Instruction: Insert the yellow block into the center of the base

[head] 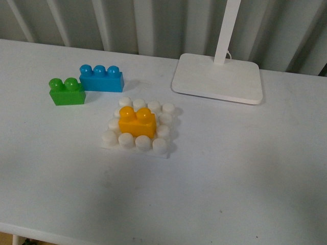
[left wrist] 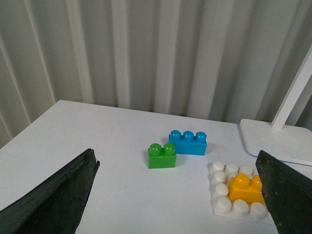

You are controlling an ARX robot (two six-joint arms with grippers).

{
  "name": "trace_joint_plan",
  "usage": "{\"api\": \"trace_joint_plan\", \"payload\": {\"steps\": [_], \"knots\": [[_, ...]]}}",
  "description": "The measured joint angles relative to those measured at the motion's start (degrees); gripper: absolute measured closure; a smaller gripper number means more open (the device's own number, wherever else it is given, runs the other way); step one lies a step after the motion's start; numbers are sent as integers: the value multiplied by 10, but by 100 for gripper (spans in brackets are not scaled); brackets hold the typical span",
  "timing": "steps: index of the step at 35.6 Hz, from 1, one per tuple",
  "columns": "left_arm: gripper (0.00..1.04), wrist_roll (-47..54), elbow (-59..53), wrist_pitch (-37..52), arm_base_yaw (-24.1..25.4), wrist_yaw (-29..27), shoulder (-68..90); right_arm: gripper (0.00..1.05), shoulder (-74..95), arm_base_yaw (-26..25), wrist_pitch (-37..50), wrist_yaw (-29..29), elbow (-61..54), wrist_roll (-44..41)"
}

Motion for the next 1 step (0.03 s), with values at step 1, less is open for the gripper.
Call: {"api": "trace_joint_plan", "payload": {"steps": [1], "knots": [[6,0,0,0,0,0,0,9,0,0,0,0,0,0]]}}
